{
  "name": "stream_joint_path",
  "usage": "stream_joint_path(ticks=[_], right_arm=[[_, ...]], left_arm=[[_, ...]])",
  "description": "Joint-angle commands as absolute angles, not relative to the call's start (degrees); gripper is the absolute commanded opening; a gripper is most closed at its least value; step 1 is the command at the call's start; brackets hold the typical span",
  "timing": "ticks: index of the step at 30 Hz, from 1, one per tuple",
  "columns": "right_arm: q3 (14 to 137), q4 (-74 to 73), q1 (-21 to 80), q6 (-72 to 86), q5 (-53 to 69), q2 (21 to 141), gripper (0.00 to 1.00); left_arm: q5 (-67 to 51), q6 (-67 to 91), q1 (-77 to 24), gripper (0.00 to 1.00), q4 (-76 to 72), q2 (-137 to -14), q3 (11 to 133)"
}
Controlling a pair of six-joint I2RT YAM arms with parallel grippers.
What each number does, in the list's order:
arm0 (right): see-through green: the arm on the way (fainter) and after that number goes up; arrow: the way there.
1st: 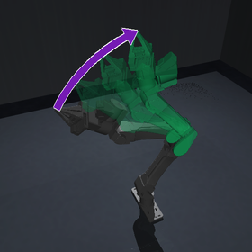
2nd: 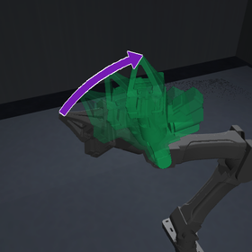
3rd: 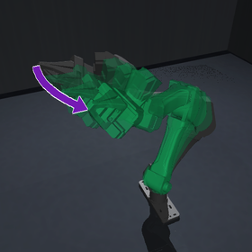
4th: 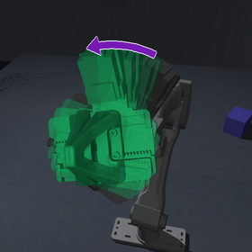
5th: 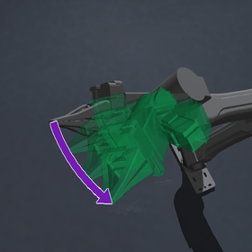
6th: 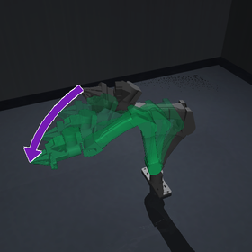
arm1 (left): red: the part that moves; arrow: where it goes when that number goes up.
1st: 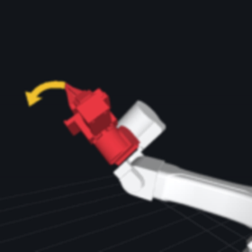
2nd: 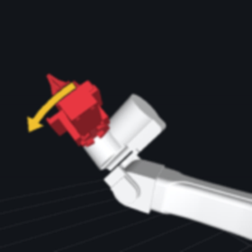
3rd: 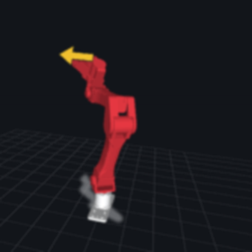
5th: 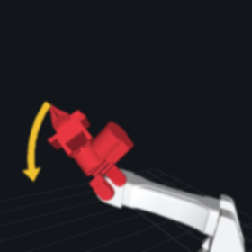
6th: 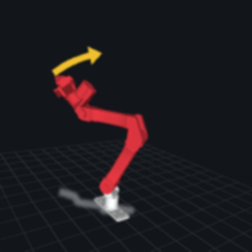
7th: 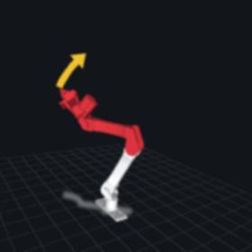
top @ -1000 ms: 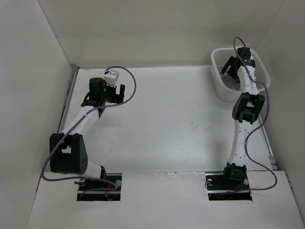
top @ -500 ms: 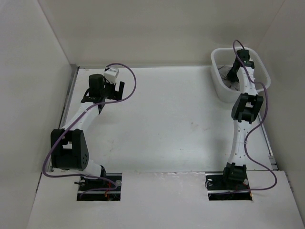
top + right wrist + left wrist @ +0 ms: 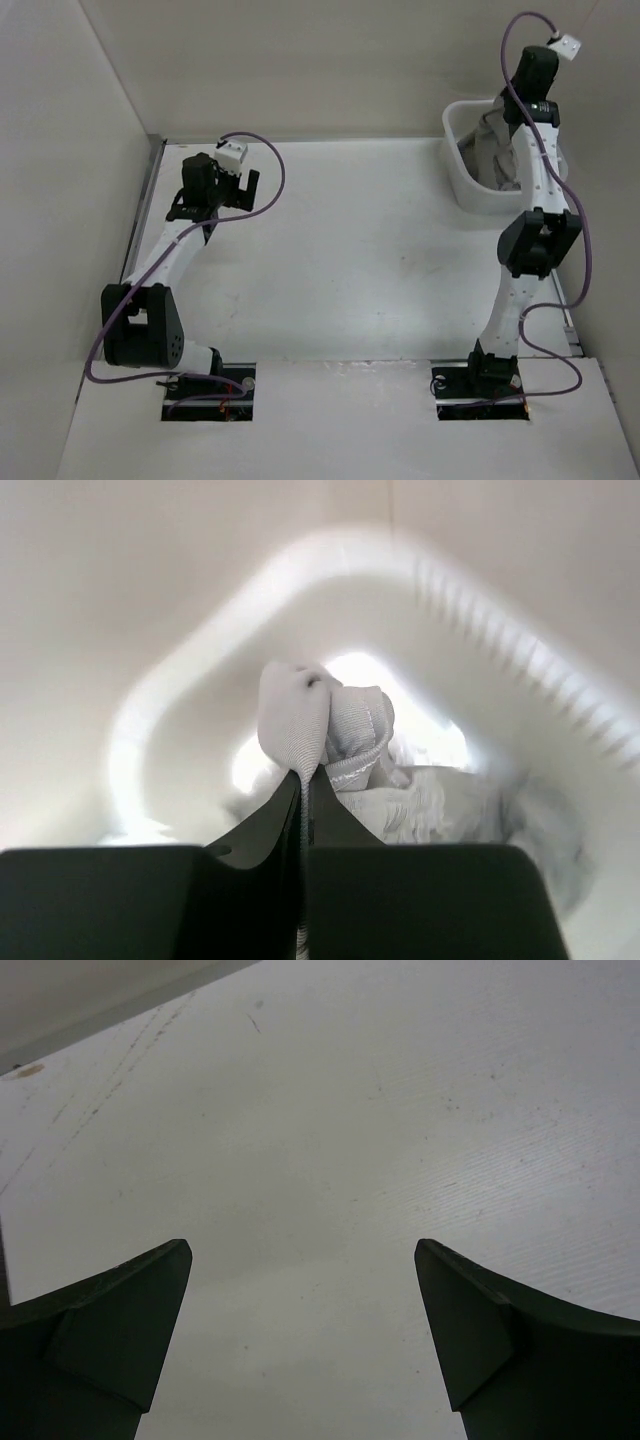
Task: Fold and stack the trousers
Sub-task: Grab the trousers from the pile, then move the trousers to the center of the board
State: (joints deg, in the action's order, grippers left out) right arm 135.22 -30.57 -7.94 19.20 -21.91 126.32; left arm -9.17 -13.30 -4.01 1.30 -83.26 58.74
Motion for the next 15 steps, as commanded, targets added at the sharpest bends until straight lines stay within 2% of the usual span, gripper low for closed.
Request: stream_joint_path(ticks=[1, 5, 8, 12, 15], right_arm=[[133.34, -3.65, -1.64, 8.73, -31.89, 112.35, 0.00], [131.75, 14.89, 6.17, -5.06, -32.35, 105.66, 0.00], [133.59, 27.13, 15.30, -13.42, -24.03, 102.84, 0.00], [138.24, 32.43, 30.06, -19.76, -8.03, 101.95, 0.00], [142.81, 32.52, 39.74, -20.57, -2.74, 103.53, 0.00]], left_arm=[[-8.18, -13.01, -3.47, 1.00, -2.63, -76.39, 56.79], [-7.30, -12.75, -2.60, 1.00, -4.04, -70.42, 52.83], [-6.33, -11.26, -0.93, 1.00, -5.18, -66.20, 50.11], [-4.57, -7.04, 3.11, 1.00, -7.20, -60.31, 46.68], [-4.57, -5.10, 6.28, 1.00, -6.86, -57.49, 45.53]])
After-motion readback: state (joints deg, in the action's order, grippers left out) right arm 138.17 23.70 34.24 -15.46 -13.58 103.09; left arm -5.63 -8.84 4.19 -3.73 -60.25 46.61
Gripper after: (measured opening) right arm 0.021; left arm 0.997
